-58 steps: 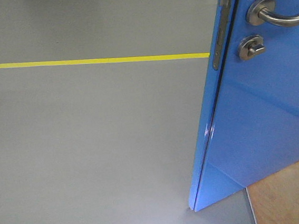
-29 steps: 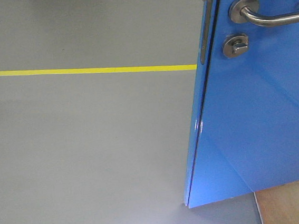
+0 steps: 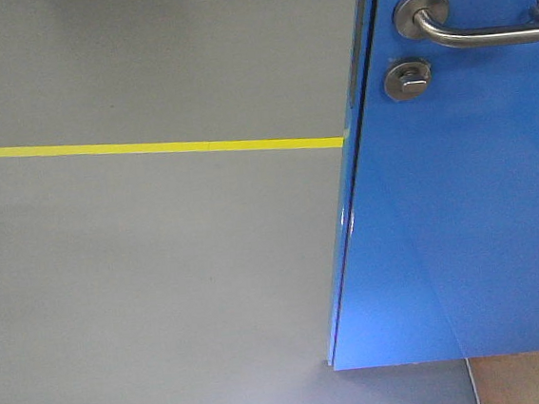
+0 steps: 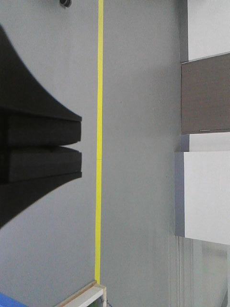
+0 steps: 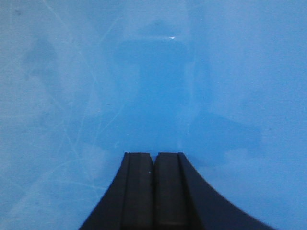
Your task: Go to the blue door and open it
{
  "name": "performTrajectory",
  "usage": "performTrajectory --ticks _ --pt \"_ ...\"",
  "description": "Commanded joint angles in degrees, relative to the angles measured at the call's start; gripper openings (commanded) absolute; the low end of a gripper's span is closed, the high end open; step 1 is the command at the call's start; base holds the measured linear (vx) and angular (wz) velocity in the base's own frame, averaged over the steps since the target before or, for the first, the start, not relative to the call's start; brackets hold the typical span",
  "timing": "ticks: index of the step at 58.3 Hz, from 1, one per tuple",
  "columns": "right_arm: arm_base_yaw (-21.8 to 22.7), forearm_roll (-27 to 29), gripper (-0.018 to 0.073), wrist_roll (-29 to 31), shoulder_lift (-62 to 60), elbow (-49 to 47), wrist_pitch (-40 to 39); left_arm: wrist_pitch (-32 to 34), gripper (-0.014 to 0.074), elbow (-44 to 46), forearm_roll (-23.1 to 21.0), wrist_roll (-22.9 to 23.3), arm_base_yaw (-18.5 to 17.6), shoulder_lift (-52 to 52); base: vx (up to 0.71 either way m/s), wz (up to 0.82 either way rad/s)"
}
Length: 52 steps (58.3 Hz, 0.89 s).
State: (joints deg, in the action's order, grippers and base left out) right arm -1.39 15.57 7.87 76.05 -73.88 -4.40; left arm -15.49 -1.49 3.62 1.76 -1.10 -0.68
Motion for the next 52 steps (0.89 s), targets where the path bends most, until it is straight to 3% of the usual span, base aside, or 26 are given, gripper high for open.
performTrajectory --ticks 1,52 --pt "0.2 -0.4 0.0012 0.4 -1.1 -1.8 -4.0 4.8 0.0073 1.5 -0.3 0.1 0.0 -0.7 0.23 -0.02" --pt "0.2 -0.4 0.0012 0.4 -1.1 -1.8 -3.8 4.8 0.0073 1.5 -0.3 0.1 0.0 -0.7 0.09 -0.01"
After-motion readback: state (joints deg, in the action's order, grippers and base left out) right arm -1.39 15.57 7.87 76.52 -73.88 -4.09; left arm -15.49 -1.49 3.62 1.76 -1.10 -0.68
